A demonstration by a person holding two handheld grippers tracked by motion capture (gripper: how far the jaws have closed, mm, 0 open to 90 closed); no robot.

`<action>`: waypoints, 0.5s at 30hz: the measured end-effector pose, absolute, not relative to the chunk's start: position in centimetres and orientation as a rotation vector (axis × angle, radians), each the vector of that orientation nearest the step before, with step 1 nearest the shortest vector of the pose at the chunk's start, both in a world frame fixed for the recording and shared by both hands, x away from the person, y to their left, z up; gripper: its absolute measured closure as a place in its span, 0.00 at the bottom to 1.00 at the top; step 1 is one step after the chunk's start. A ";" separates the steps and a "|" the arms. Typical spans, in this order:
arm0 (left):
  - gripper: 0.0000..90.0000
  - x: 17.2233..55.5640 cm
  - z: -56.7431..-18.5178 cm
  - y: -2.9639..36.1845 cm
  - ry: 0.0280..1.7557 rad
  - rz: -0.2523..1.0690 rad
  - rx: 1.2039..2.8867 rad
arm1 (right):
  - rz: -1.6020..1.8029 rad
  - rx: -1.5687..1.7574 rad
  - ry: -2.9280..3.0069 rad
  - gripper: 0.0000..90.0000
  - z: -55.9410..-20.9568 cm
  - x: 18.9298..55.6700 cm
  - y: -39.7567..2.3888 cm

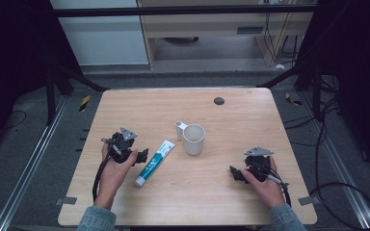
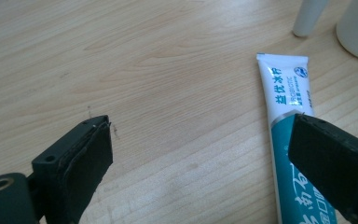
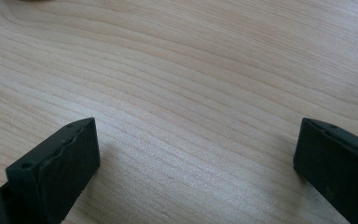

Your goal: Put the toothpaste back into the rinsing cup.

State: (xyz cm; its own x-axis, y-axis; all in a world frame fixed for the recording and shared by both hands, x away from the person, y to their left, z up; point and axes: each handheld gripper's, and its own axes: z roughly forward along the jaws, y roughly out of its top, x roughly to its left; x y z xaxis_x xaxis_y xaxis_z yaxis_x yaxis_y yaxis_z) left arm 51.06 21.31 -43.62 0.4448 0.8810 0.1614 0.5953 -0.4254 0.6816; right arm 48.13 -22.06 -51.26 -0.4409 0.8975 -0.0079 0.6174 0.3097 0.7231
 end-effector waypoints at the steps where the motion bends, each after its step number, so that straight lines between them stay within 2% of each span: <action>1: 0.07 51.1 -43.5 21.1 1.224 0.692 2.182 | 0.924 1.345 2.174 0.00 -51.3 48.1 -22.1; 8: 0.07 51.7 -42.4 19.8 1.163 0.708 2.310 | 0.923 1.335 2.174 0.01 -51.3 48.2 -22.1; 15: 0.07 52.5 -41.7 18.8 1.113 0.705 2.341 | 0.933 1.362 2.174 0.01 -51.2 48.1 -22.0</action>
State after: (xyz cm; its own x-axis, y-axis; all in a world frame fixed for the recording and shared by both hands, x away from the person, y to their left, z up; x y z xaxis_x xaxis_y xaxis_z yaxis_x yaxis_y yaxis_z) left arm 52.51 18.85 -41.70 0.5436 0.8007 0.2516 0.5699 -0.5722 0.5898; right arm 48.10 -22.04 -51.19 -0.4395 0.8982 0.0077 0.6247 0.2995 0.7212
